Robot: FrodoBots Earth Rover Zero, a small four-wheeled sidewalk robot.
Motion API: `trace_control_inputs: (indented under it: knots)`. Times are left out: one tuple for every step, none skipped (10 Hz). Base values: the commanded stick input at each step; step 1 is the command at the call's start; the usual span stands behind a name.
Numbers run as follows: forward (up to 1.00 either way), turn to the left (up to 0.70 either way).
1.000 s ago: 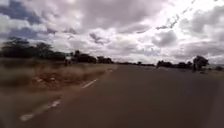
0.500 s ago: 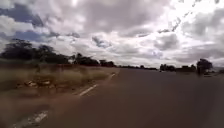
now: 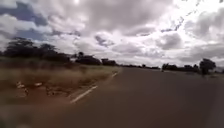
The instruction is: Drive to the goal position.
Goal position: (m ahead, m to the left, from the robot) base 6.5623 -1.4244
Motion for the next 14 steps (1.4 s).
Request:
trace_control_inputs:
  knots:
    - [0.85,0.00]
    - [0.85,0.00]
    - [0.85,-0.20]
    - [0.85,-0.25]
    - [0.85,-0.26]
    - [0.85,-0.25]
    - [0.85,-0.13]
    - [0.85,-0.10]
    - [0.85,-0.23]
    - [0.85,-0.28]
    - [0.85,-0.32]
    - [0.85,-0.27]
    - [0.85,-0.21]
    - [0.85,-0.10]
